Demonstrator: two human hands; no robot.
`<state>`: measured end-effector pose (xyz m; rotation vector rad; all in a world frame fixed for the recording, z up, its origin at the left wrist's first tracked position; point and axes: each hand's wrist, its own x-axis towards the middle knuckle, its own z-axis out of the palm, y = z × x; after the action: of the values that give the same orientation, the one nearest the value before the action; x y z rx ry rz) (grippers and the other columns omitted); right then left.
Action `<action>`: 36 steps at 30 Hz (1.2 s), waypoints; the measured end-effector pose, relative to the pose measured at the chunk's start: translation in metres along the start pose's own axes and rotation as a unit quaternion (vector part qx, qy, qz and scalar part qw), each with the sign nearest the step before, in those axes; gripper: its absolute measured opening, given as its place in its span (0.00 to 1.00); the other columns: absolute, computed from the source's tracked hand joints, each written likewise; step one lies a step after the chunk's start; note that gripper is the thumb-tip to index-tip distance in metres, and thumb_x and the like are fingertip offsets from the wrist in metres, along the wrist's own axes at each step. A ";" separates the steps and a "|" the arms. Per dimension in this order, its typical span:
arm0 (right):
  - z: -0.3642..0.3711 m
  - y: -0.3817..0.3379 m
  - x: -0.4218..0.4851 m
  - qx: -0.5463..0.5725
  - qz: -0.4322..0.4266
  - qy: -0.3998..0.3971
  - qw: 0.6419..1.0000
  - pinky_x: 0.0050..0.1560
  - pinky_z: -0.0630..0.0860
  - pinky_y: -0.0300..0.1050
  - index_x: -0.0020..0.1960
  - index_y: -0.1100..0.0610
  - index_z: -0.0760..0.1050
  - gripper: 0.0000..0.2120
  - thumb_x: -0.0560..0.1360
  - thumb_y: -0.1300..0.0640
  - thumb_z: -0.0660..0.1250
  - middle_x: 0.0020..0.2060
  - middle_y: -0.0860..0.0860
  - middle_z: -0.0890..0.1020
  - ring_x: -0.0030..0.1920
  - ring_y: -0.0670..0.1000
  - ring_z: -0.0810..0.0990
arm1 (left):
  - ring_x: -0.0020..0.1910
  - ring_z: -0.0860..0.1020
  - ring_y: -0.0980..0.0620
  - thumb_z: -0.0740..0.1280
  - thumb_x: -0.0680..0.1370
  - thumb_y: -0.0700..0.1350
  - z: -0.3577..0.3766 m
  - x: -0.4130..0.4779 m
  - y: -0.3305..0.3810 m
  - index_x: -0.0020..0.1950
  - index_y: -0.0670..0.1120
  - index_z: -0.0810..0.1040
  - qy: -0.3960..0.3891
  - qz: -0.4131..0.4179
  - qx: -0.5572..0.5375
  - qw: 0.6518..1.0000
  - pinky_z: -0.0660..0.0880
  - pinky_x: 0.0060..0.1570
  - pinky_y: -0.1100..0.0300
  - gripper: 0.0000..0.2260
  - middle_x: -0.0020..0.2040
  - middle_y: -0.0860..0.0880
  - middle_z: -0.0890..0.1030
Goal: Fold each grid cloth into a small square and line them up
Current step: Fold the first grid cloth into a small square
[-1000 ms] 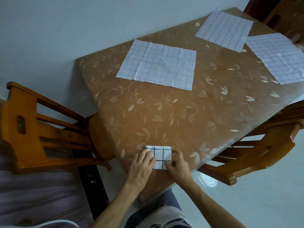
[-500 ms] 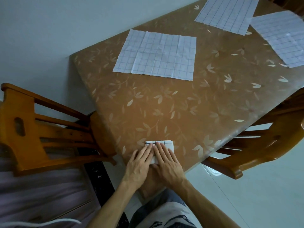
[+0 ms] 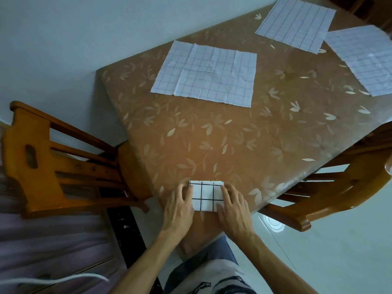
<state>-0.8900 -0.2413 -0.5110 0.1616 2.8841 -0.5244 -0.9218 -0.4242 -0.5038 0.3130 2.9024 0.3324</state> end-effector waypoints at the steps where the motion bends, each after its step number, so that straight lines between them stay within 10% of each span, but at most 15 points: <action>1: -0.003 0.000 -0.004 0.021 0.018 0.013 1.000 0.61 0.74 0.53 0.73 0.55 0.65 0.23 0.80 0.49 0.58 0.67 0.56 0.72 0.61 0.58 0.74 | 0.56 0.78 0.47 0.68 0.77 0.46 -0.003 -0.003 0.001 0.70 0.49 0.70 0.007 -0.039 -0.040 0.998 0.77 0.49 0.57 0.21 0.64 0.47 0.73; 12: -0.009 -0.035 0.025 0.156 0.001 -0.023 0.987 0.57 0.75 0.49 0.70 0.60 0.68 0.18 0.80 0.62 0.59 0.63 0.57 0.71 0.59 0.58 0.75 | 0.45 0.83 0.51 0.66 0.81 0.48 -0.009 -0.019 0.000 0.68 0.48 0.70 0.026 -0.170 -0.191 0.966 0.76 0.38 0.65 0.17 0.47 0.49 0.84; 24: -0.002 -0.034 0.042 0.106 -0.085 -0.019 0.991 0.69 0.69 0.53 0.72 0.62 0.66 0.25 0.76 0.70 0.60 0.73 0.59 0.68 0.70 0.61 0.69 | 0.28 0.77 0.58 0.65 0.81 0.53 -0.005 -0.015 -0.015 0.40 0.44 0.78 0.038 -0.208 -0.201 0.957 0.68 0.23 0.71 0.15 0.33 0.52 0.82; 29: 0.003 -0.035 0.043 0.021 -0.115 0.059 0.991 0.69 0.68 0.55 0.70 0.59 0.70 0.24 0.74 0.63 0.63 0.74 0.59 0.67 0.73 0.60 0.67 | 0.54 0.76 0.47 0.70 0.78 0.47 0.003 -0.007 -0.021 0.53 0.46 0.76 0.201 -0.009 -0.059 0.978 0.76 0.58 0.51 0.07 0.52 0.46 0.79; 36: 0.042 -0.032 0.032 -0.042 -0.168 -0.018 0.985 0.75 0.53 0.50 0.78 0.58 0.60 0.29 0.80 0.51 0.60 0.78 0.54 0.56 0.78 0.54 0.57 | 0.73 0.69 0.44 0.54 0.80 0.49 0.034 0.006 -0.018 0.74 0.41 0.70 0.086 0.093 0.010 0.992 0.73 0.67 0.46 0.24 0.74 0.42 0.71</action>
<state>-0.9186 -0.2834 -0.5455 -0.3489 2.9041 -0.4523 -0.9231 -0.4330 -0.5417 0.5887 3.0529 0.3771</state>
